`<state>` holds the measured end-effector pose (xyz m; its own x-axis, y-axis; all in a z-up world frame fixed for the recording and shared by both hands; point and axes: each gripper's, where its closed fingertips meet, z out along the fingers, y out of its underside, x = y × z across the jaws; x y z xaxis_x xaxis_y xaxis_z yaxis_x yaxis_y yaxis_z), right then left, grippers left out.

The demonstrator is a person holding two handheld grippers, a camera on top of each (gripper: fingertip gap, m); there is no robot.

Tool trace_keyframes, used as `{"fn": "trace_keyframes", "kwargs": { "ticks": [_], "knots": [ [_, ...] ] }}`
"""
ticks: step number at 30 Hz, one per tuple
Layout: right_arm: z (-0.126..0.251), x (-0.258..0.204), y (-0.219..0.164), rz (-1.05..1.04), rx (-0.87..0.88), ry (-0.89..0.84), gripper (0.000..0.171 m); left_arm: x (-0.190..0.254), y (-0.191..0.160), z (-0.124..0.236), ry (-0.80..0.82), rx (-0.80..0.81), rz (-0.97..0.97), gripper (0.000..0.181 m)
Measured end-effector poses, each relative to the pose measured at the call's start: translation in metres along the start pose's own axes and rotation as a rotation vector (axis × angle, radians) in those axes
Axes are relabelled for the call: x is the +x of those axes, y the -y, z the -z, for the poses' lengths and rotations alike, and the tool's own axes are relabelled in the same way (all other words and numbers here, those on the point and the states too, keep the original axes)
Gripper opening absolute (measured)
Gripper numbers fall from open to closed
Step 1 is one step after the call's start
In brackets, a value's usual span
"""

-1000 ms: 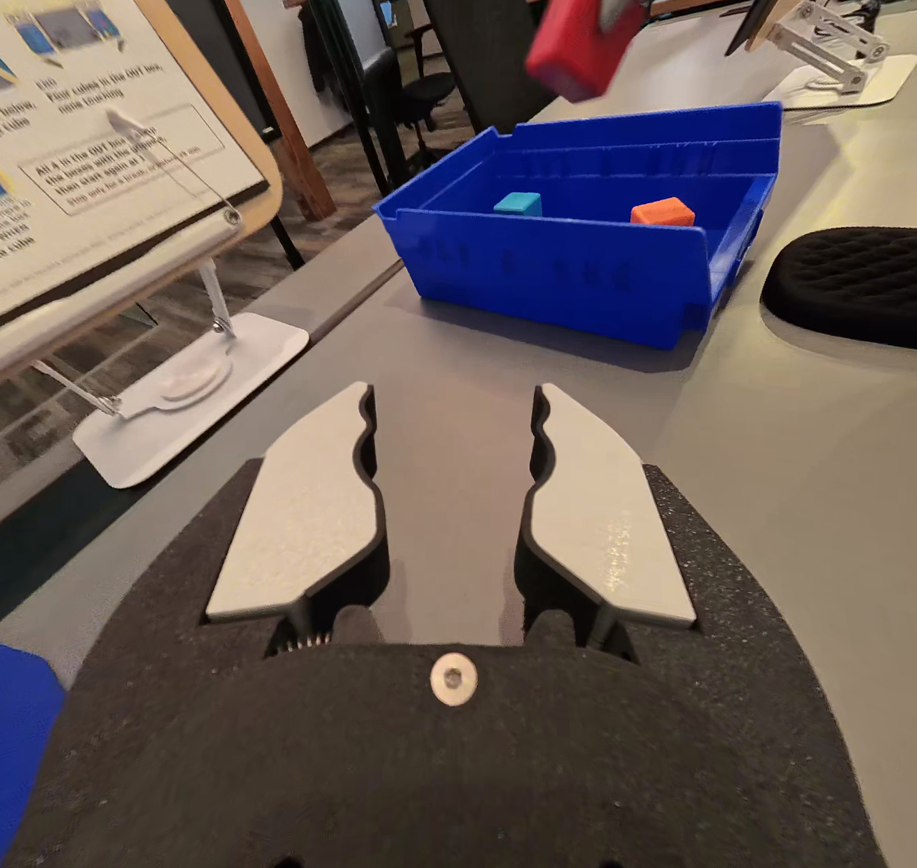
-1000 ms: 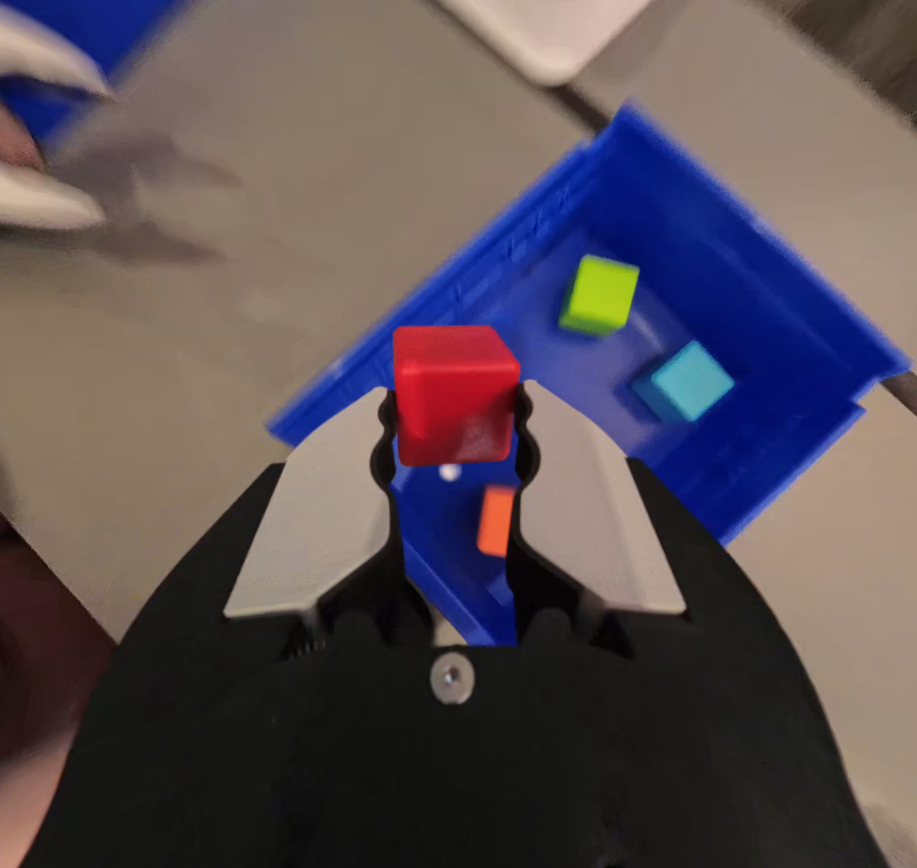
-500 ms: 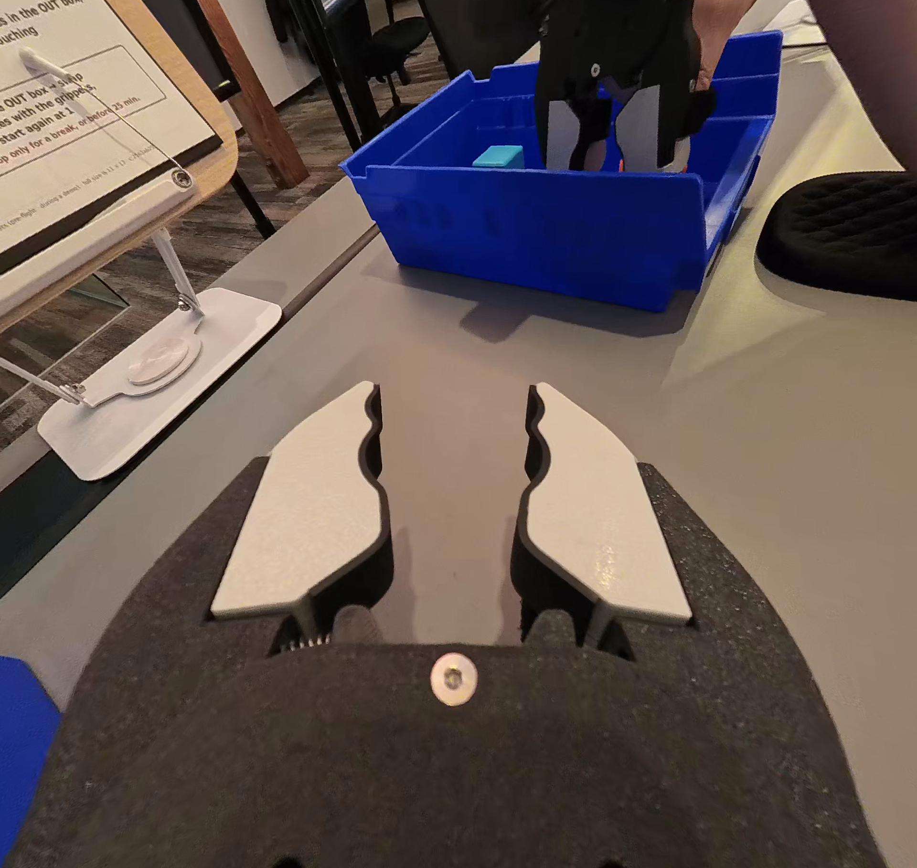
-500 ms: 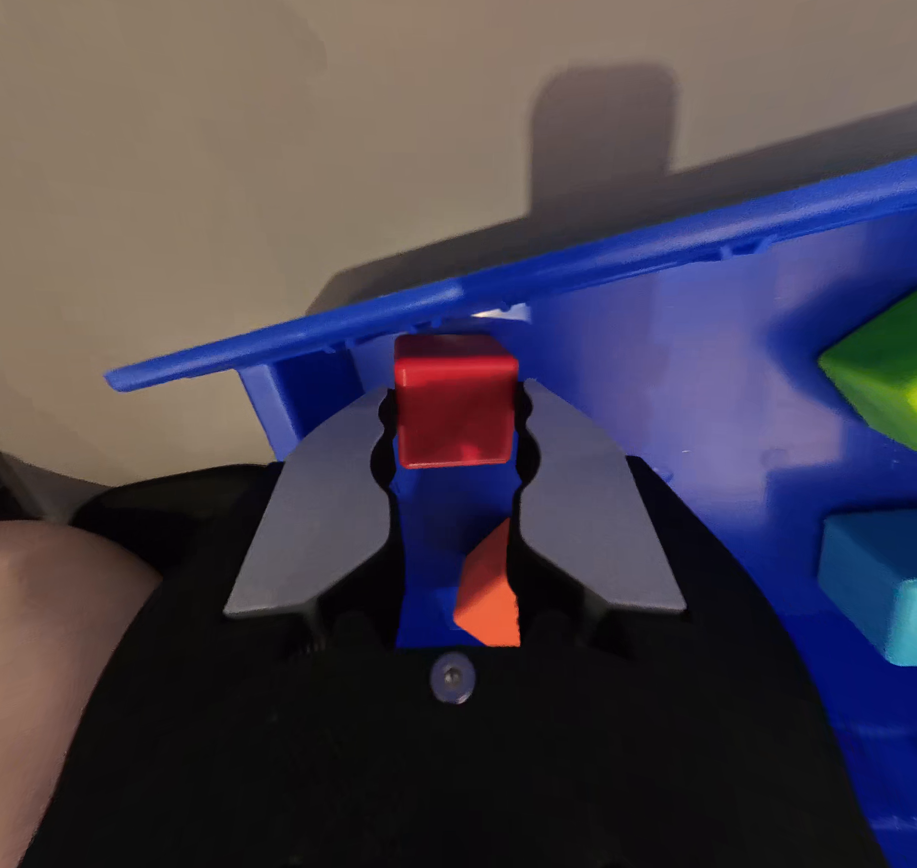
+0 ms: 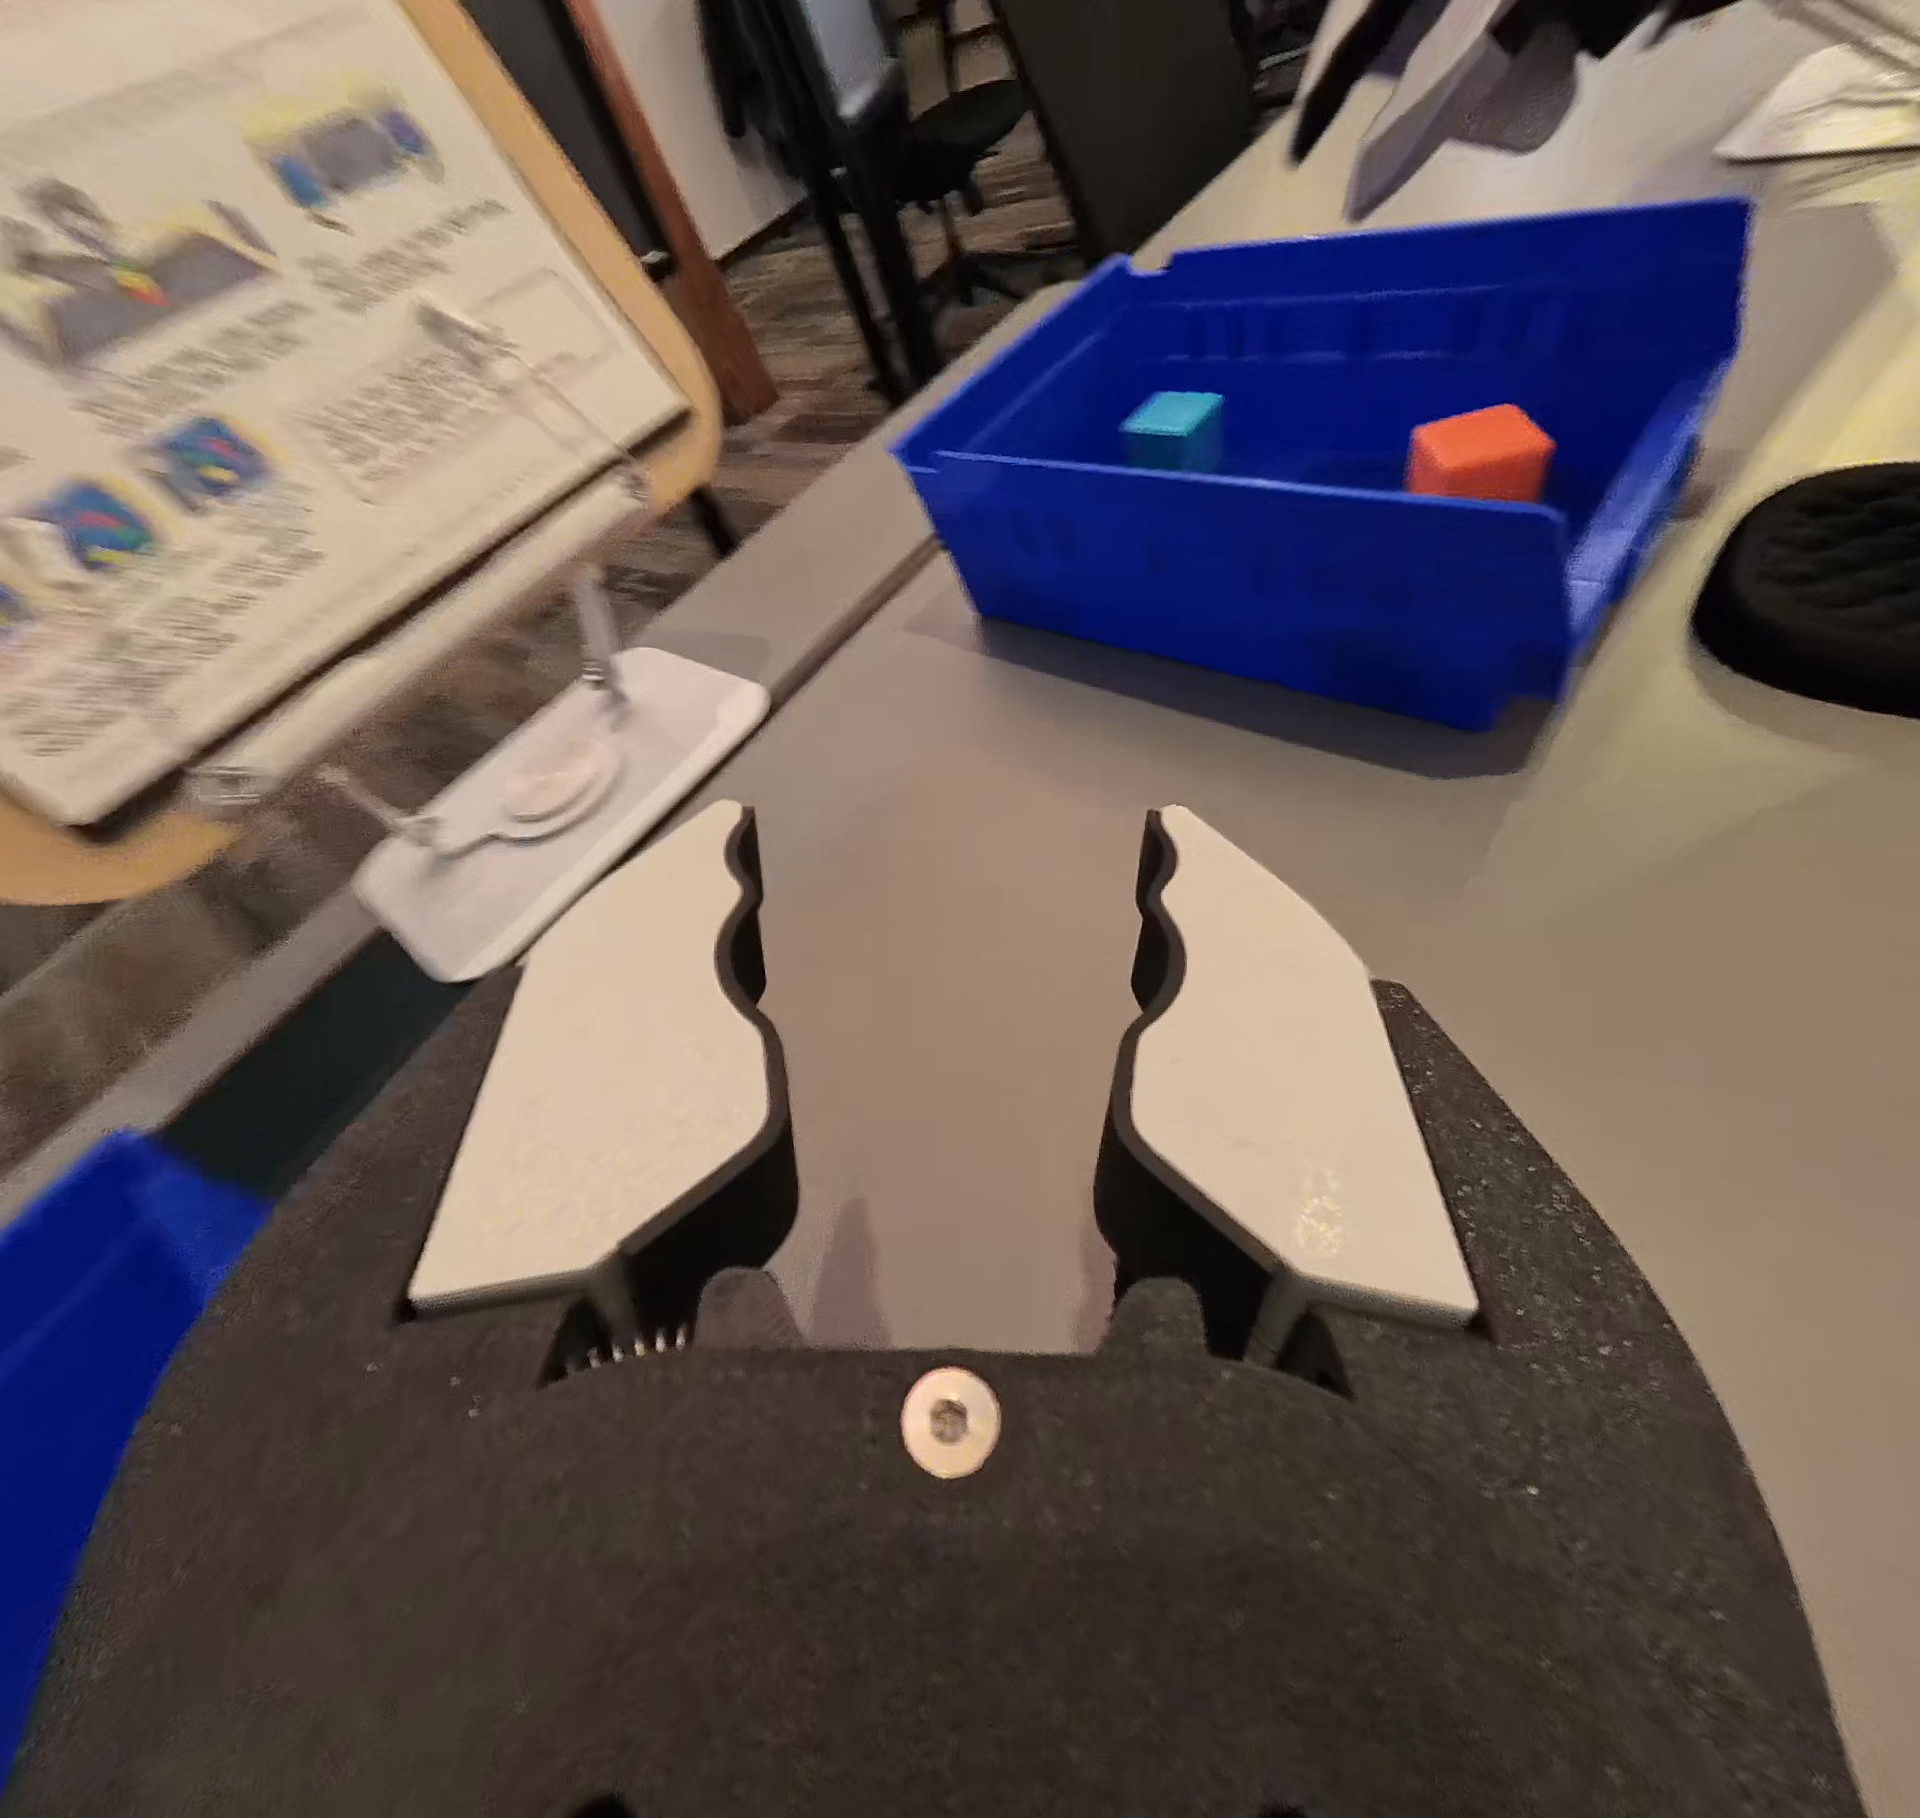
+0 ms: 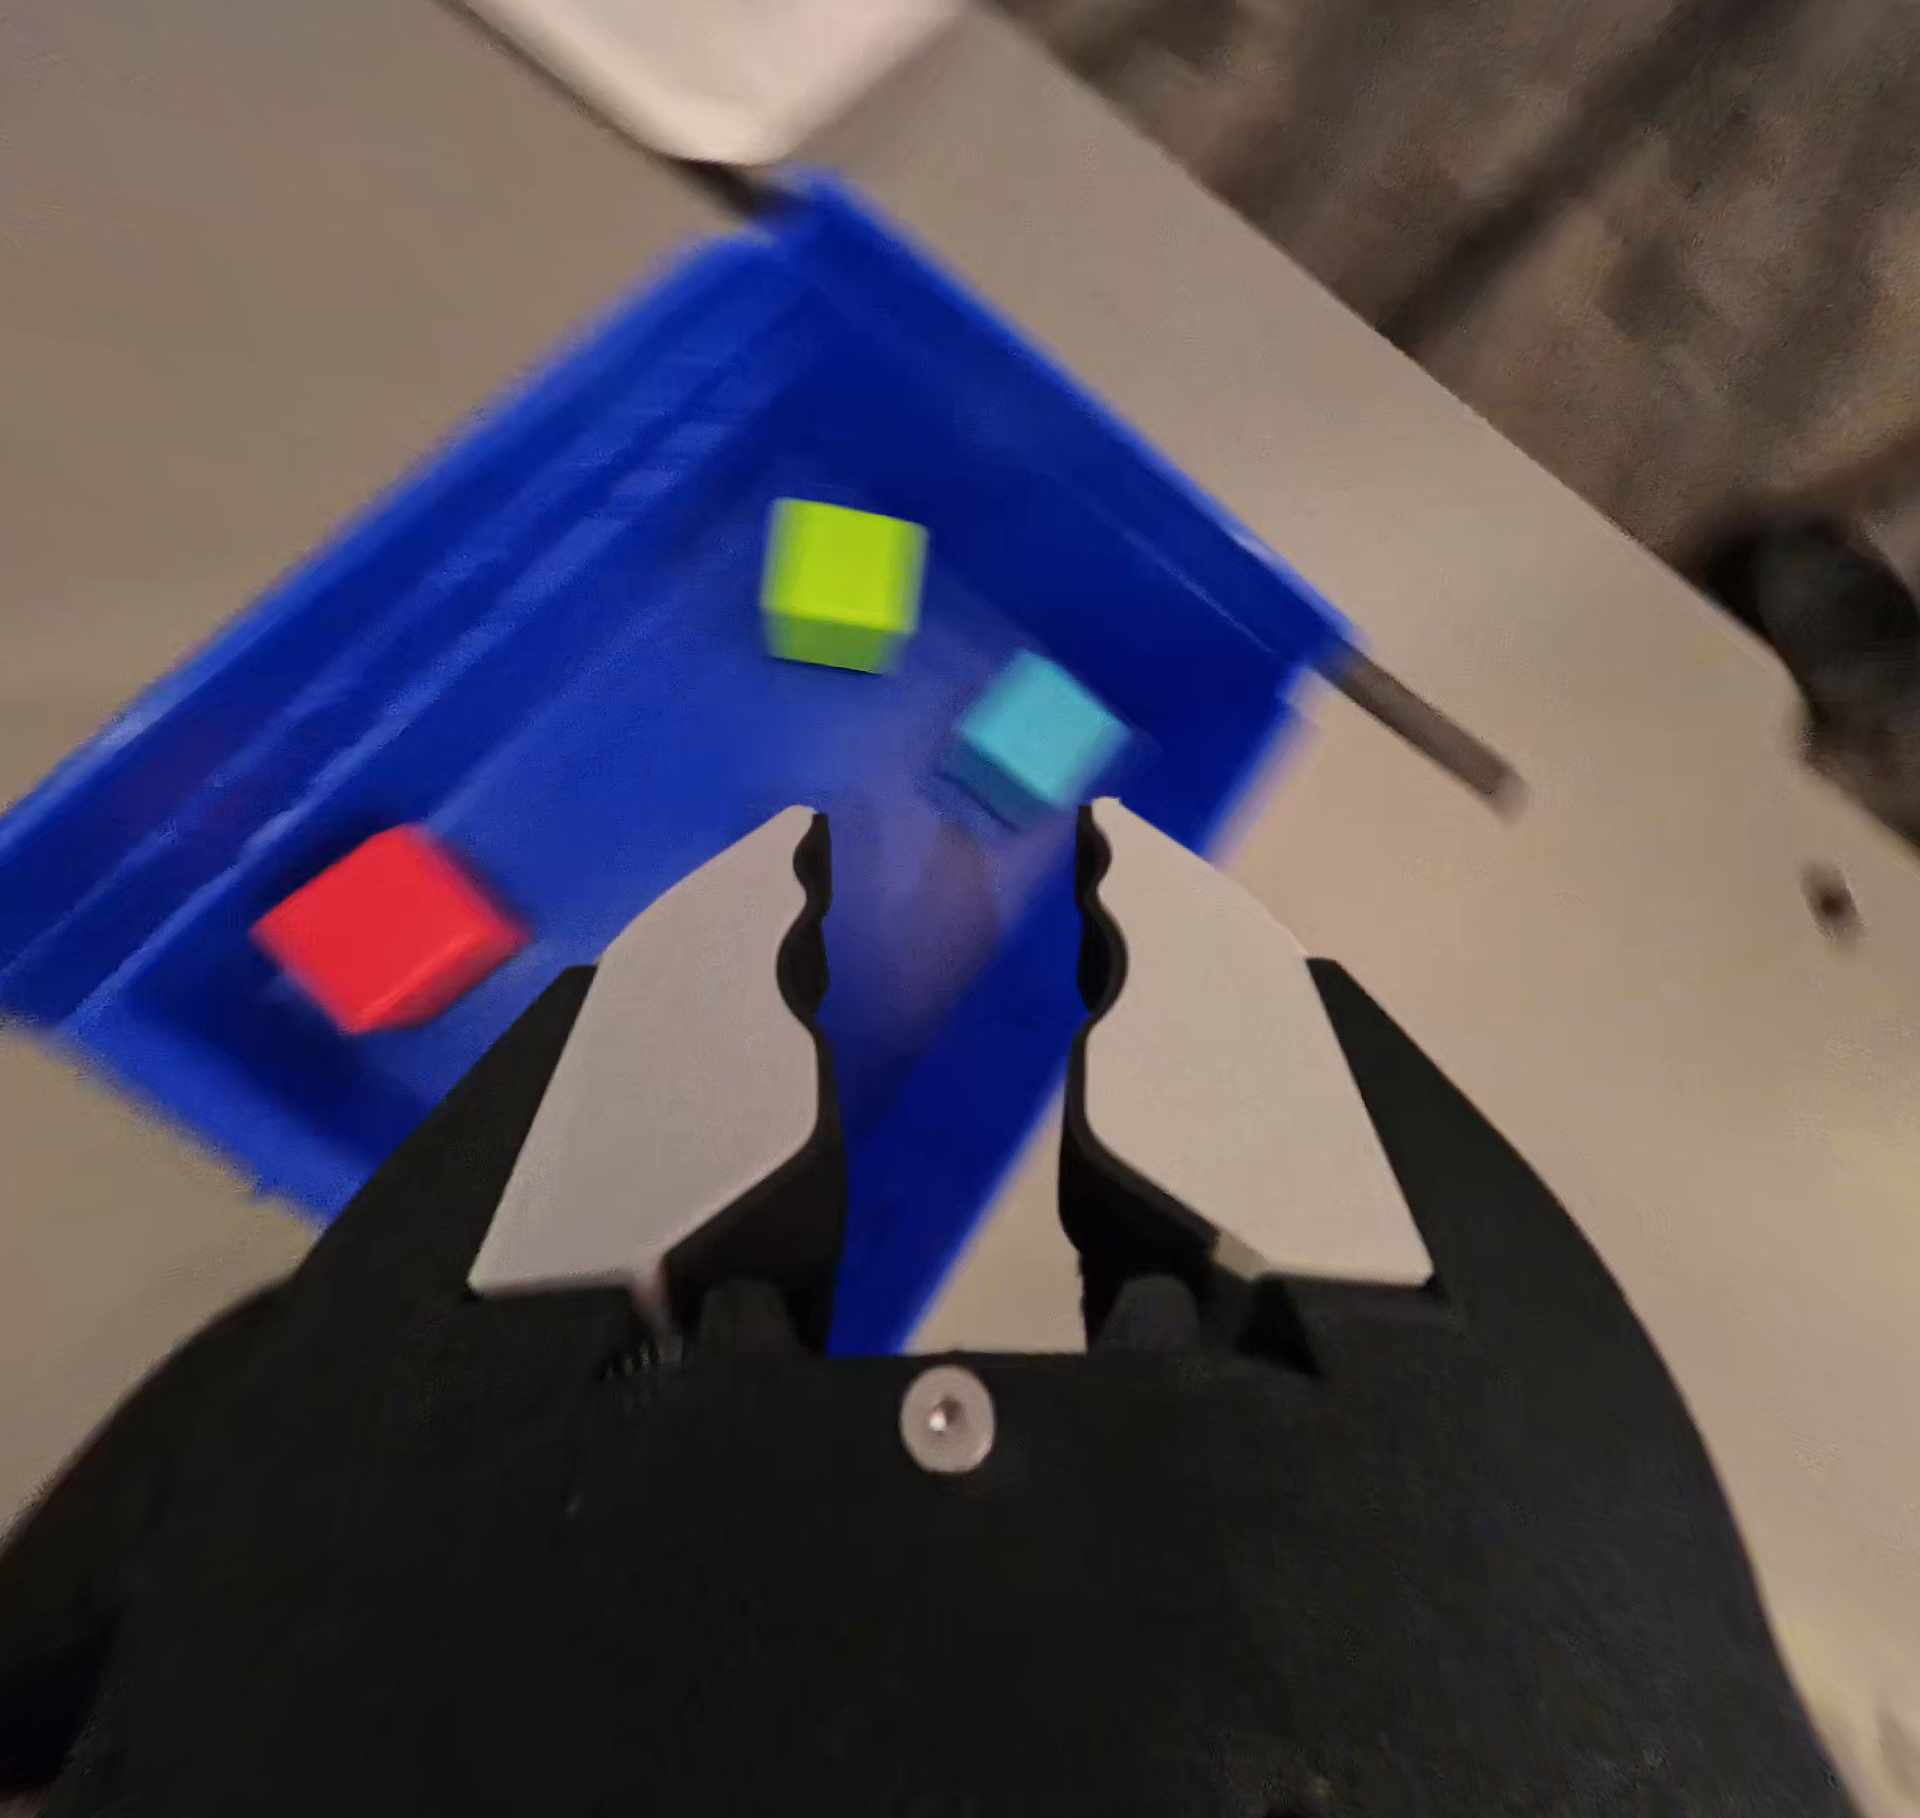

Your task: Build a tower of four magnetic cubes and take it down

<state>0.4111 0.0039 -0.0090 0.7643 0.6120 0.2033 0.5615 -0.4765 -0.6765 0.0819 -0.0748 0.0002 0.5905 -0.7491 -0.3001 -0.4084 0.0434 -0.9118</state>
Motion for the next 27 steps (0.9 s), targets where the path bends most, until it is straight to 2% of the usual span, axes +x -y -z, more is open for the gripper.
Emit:
{"fn": "trace_keyframes", "kwargs": {
  "ticks": [2, 5, 6, 9, 12, 13, 15, 17, 18, 19, 22, 27],
  "knots": [
    [0.005, 0.048, -0.025, -0.234, -0.079, -0.178, 0.047, -0.033, 0.017, 0.021, 0.123, -0.020, -0.030, 0.070],
    [-0.010, 0.062, -0.053, -0.413, -0.151, -0.157, 0.047, -0.089, 0.025, 0.058, 0.325, -0.137, -0.007, 0.065],
    [-0.015, 0.068, -0.060, -0.470, -0.165, -0.171, 0.046, -0.103, 0.015, 0.071, 0.363, -0.232, 0.035, 0.066],
    [-0.027, 0.070, -0.071, -0.631, -0.195, -0.146, 0.046, -0.135, -0.020, 0.106, 0.410, -0.522, 0.152, 0.087],
    [-0.038, 0.061, -0.086, -0.649, -0.289, -0.121, 0.048, -0.194, -0.049, 0.144, 0.596, -0.667, 0.216, 0.092],
    [-0.040, 0.061, -0.094, -0.655, -0.334, -0.140, 0.048, -0.215, -0.060, 0.156, 0.666, -0.671, 0.264, 0.089],
    [-0.046, 0.052, -0.101, -0.667, -0.390, -0.105, 0.047, -0.241, -0.098, 0.180, 0.760, -0.702, 0.421, 0.071],
    [-0.054, 0.040, -0.101, -0.706, -0.416, -0.039, 0.035, -0.248, -0.144, 0.199, 0.759, -0.822, 0.556, 0.081],
    [-0.057, 0.035, -0.101, -0.725, -0.426, -0.019, 0.030, -0.249, -0.162, 0.206, 0.743, -0.879, 0.592, 0.090],
    [-0.060, 0.032, -0.102, -0.733, -0.438, -0.010, 0.022, -0.249, -0.176, 0.210, 0.729, -0.898, 0.628, 0.093],
    [-0.063, 0.027, -0.116, -0.697, -0.528, -0.027, 0.009, -0.244, -0.208, 0.217, 0.676, -0.936, 0.731, 0.093],
    [-0.063, 0.025, -0.117, -0.699, -0.540, -0.033, 0.009, -0.241, -0.234, 0.234, 0.681, -1.030, 0.800, 0.087]
  ]
}}
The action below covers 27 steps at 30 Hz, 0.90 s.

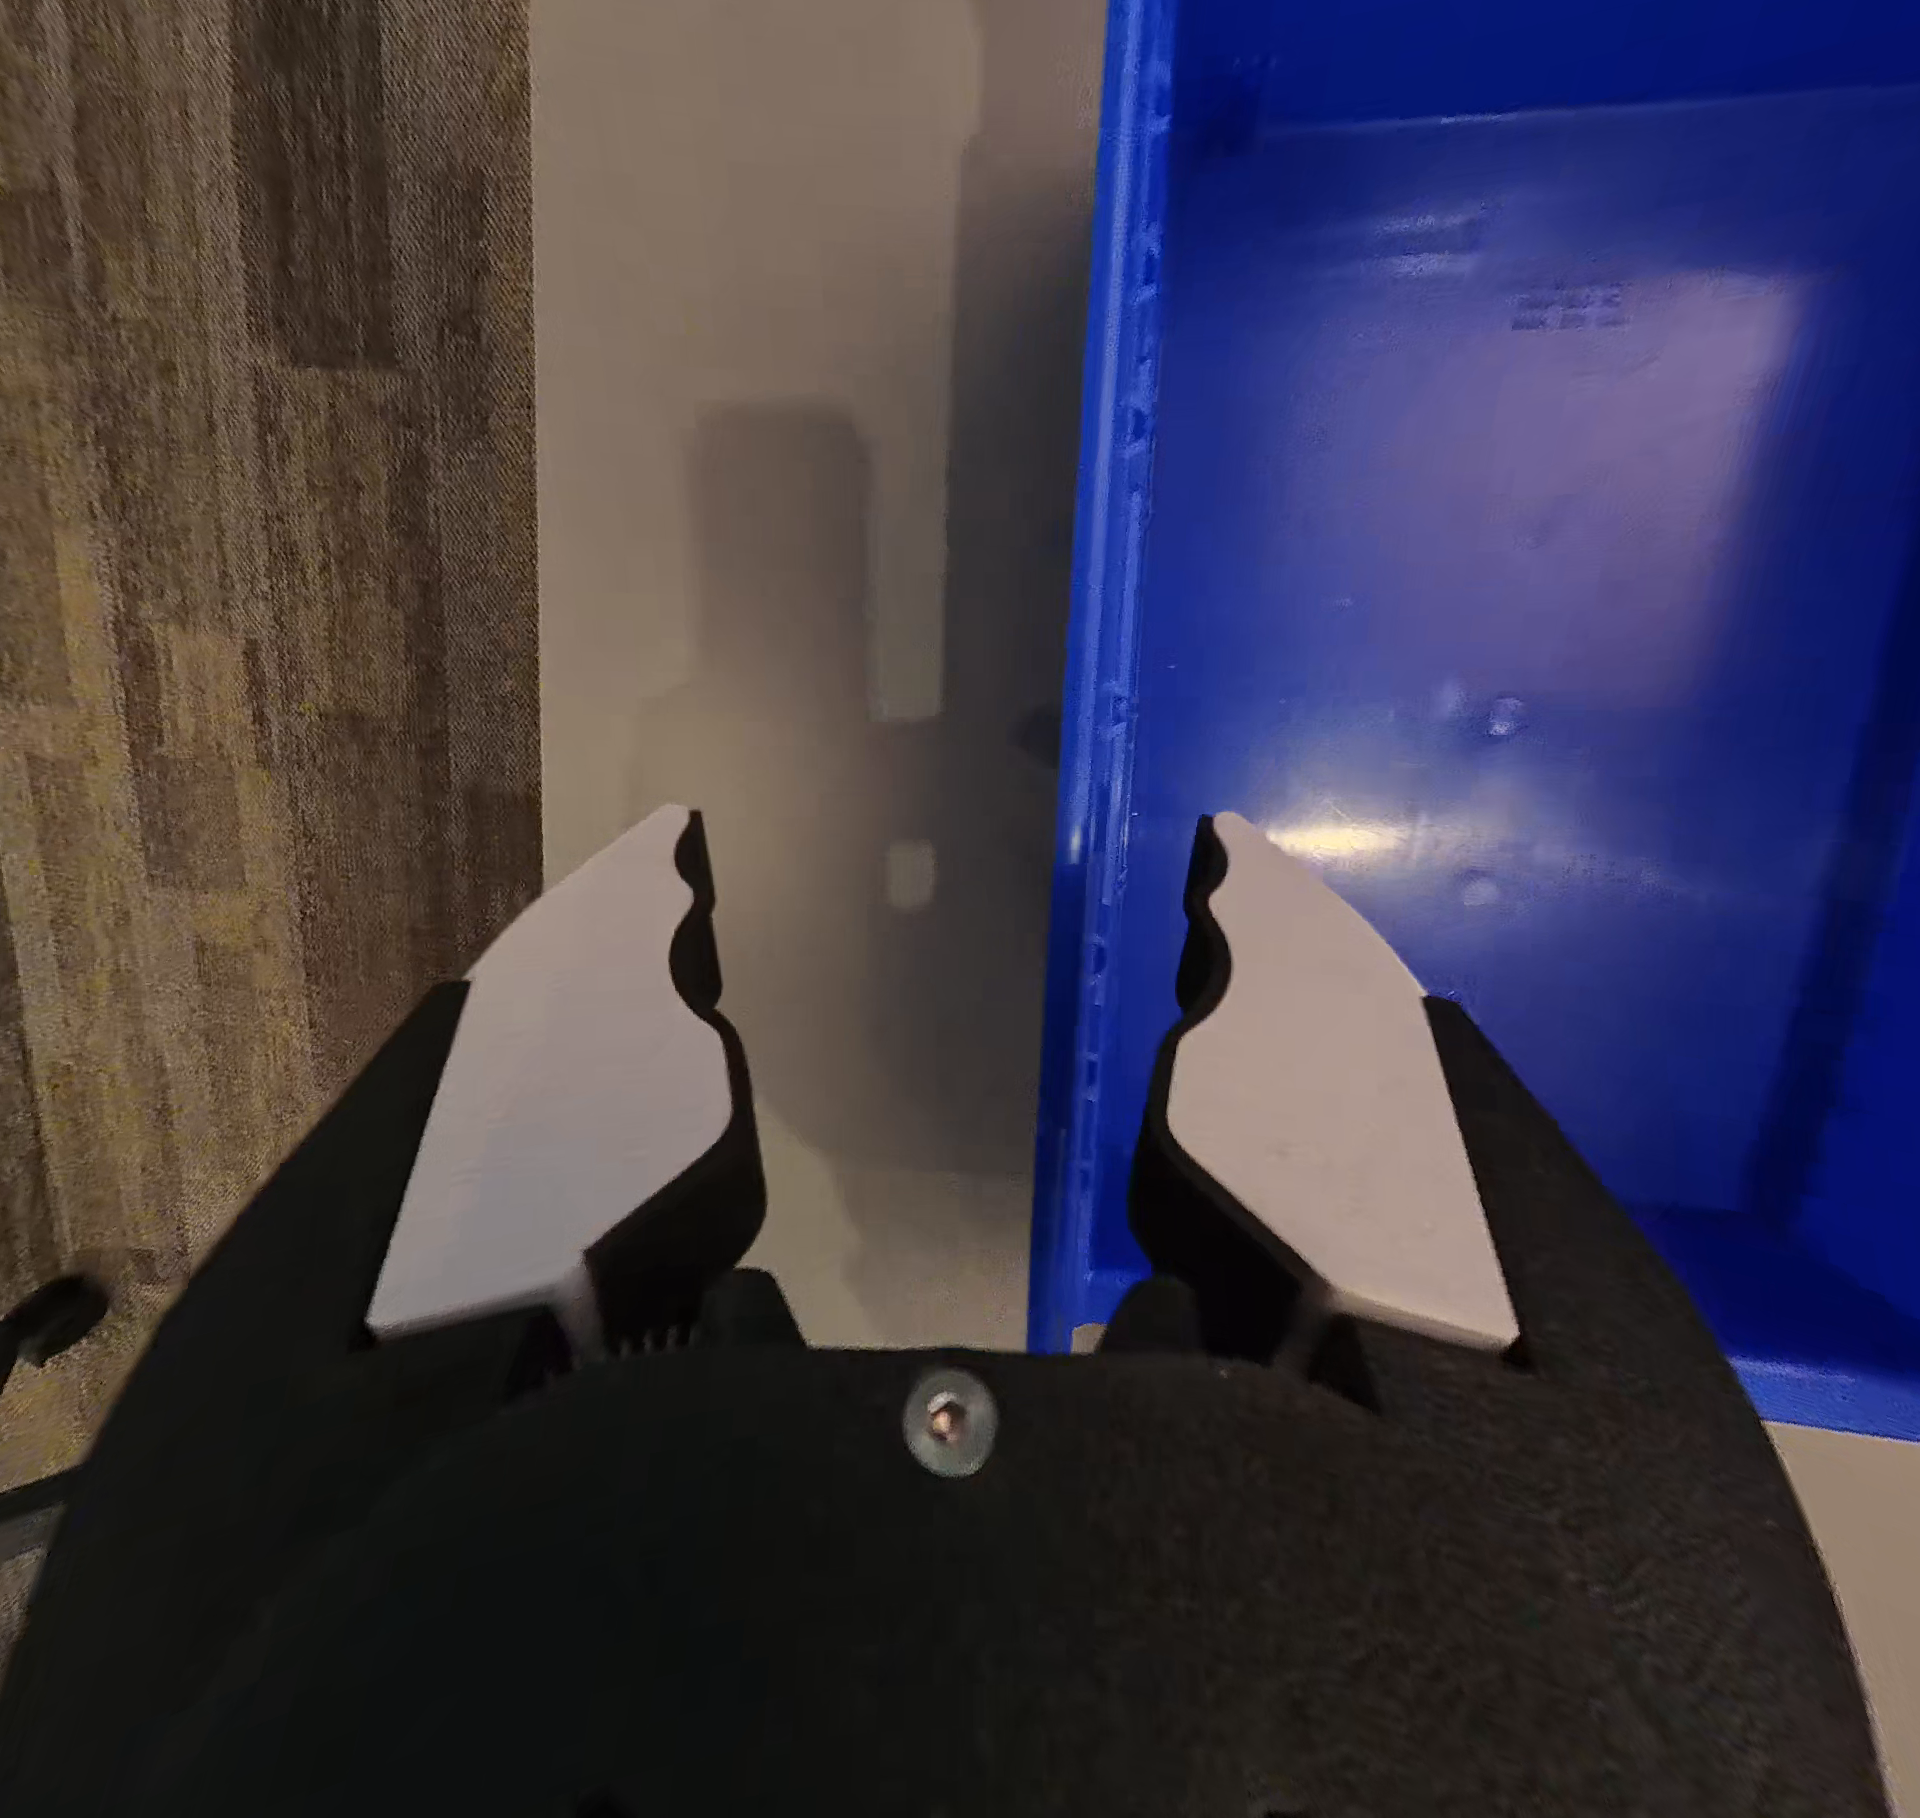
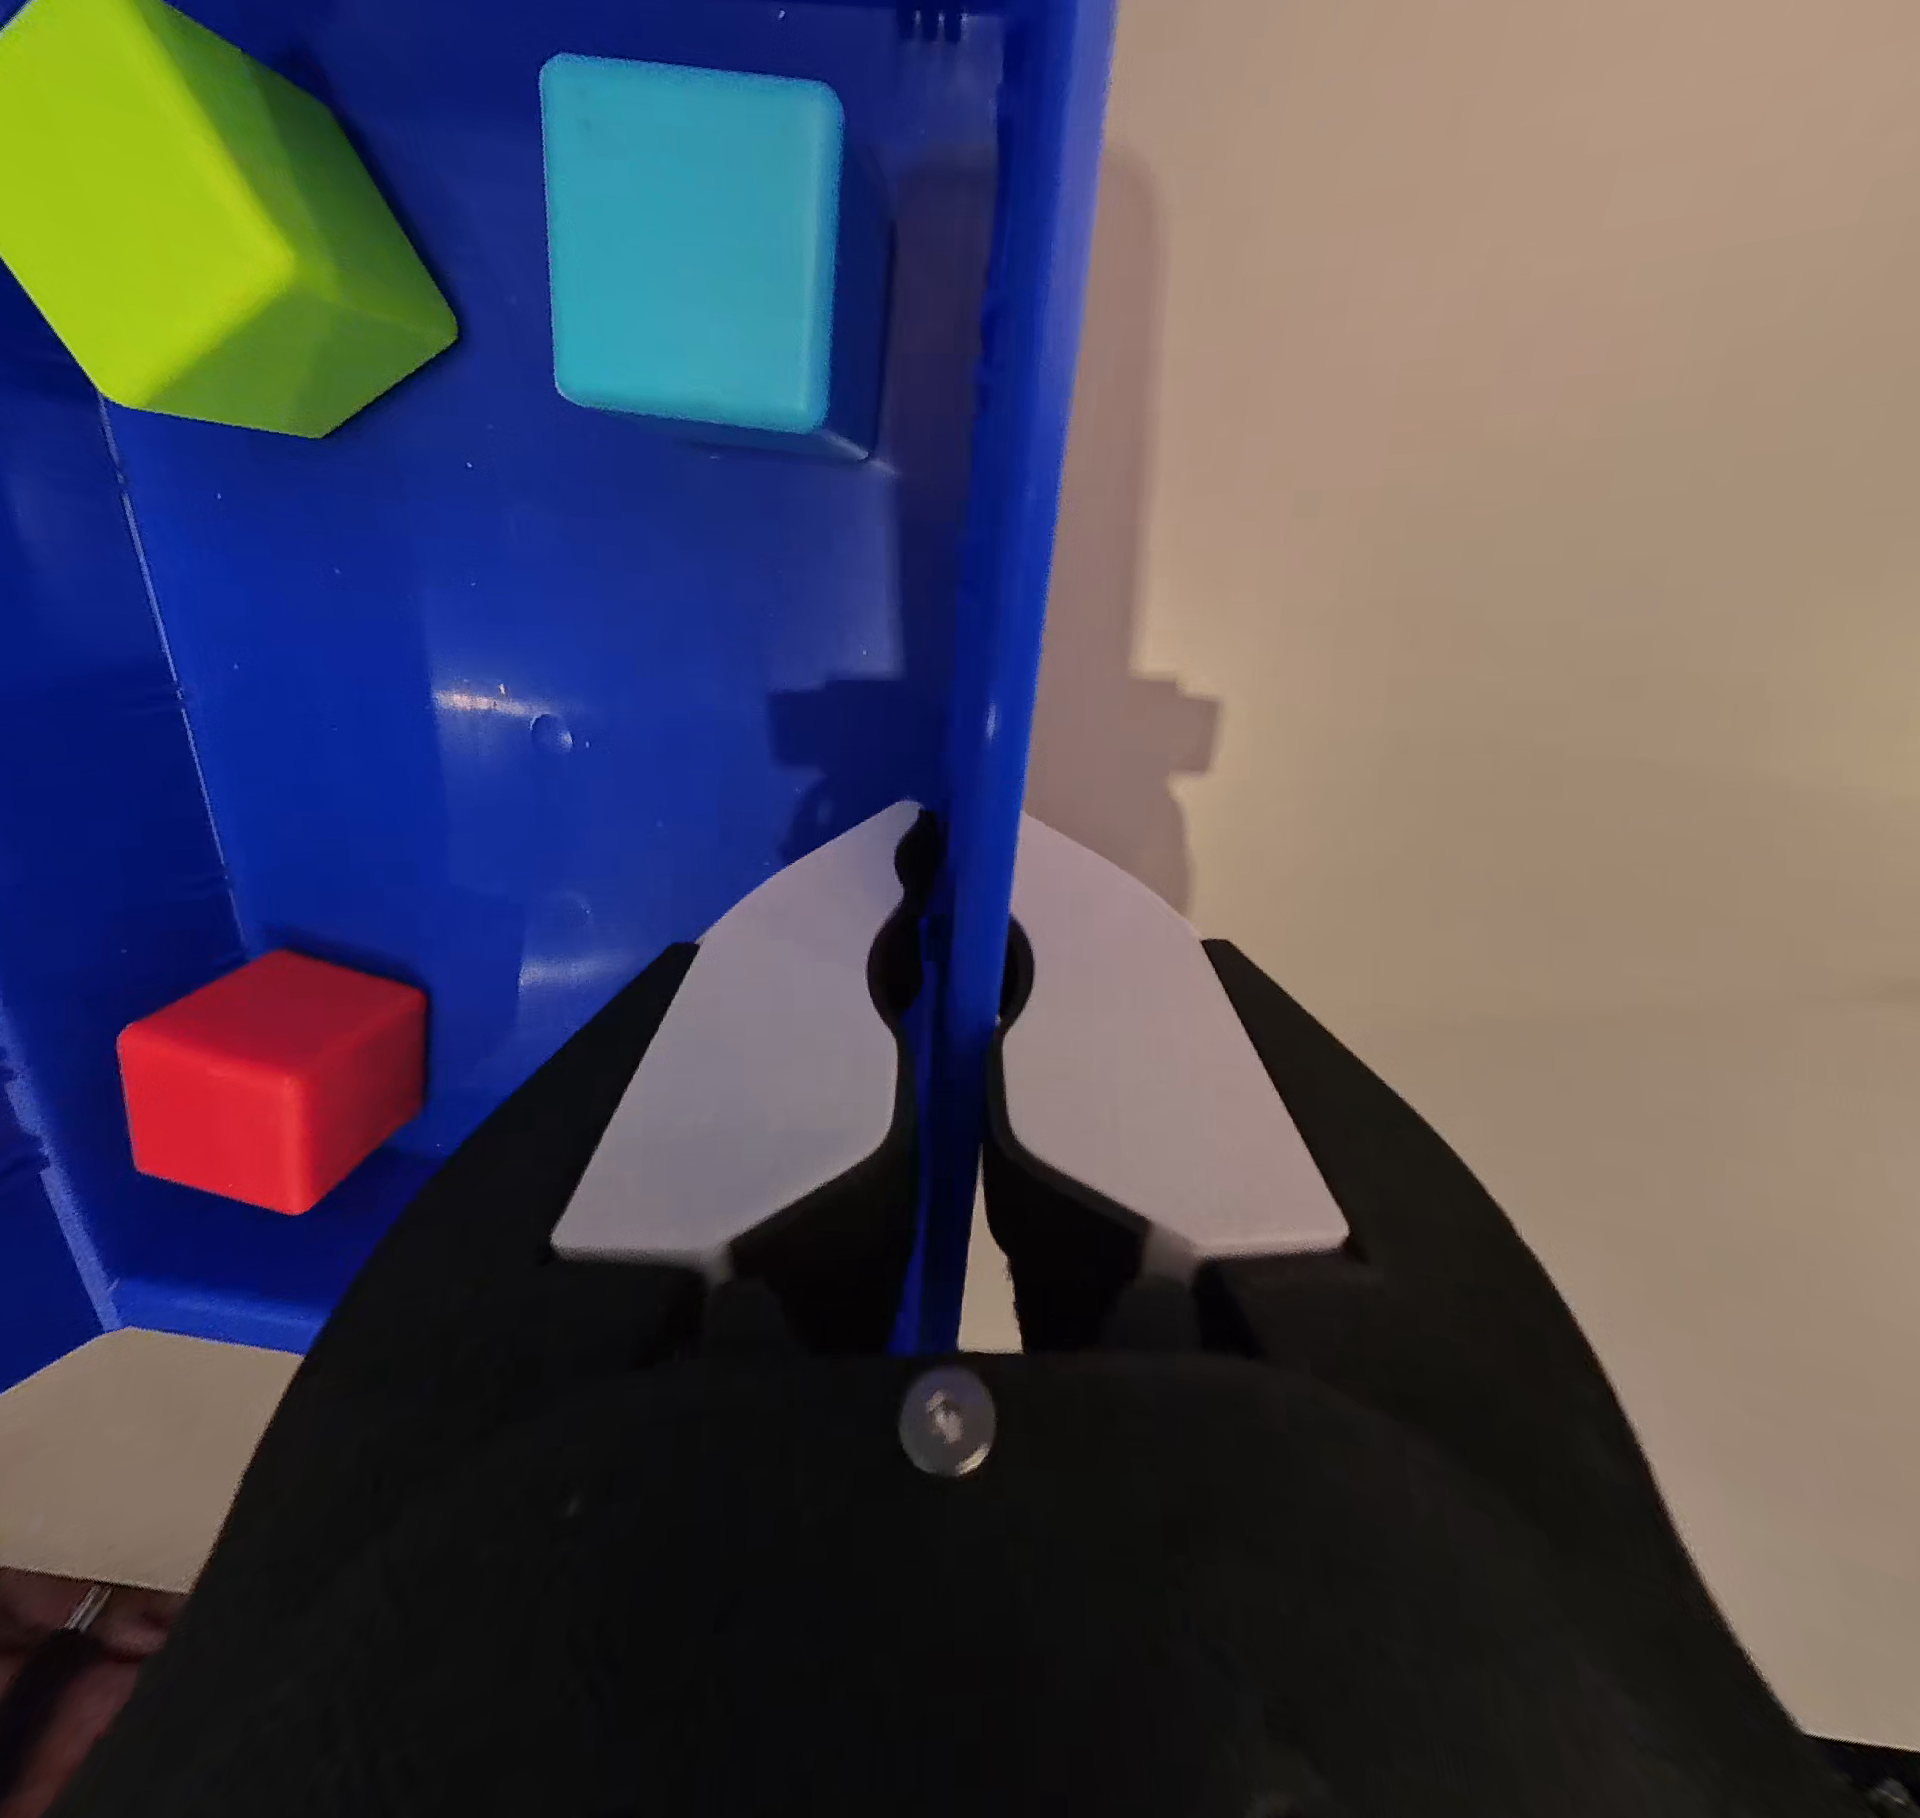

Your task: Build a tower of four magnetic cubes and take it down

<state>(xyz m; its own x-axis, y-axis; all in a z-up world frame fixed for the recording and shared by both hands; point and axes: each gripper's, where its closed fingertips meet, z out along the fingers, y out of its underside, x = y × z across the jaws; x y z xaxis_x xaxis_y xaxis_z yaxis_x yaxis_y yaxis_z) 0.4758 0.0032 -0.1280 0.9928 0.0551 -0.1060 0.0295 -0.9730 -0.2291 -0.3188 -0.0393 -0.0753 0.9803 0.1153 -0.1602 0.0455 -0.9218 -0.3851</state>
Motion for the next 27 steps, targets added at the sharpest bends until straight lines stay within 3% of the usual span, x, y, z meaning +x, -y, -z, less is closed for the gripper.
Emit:
{"fn": "trace_keyframes", "kwargs": {
  "ticks": [4, 8, 12, 19, 27],
  "knots": [
    [0.000, -0.003, -0.002, -0.001, 0.006, 0.028, 0.008, 0.001, -0.019, -0.014, -0.025, -0.098, -0.026, 0.075],
    [0.000, -0.005, -0.004, 0.026, -0.001, 0.034, 0.009, 0.012, -0.036, -0.024, -0.109, -0.191, -0.048, 0.052],
    [0.000, -0.013, -0.005, 0.060, -0.020, 0.053, 0.009, 0.033, -0.039, -0.027, -0.216, -0.216, -0.090, 0.013],
    [-0.003, -0.036, -0.006, 0.082, -0.065, 0.058, 0.009, 0.054, -0.039, -0.023, -0.254, -0.248, -0.114, 0.008],
    [-0.008, -0.086, -0.006, 0.157, -0.115, 0.076, 0.009, 0.088, -0.038, -0.016, -0.191, -0.273, -0.259, 0.018]
  ]
}}
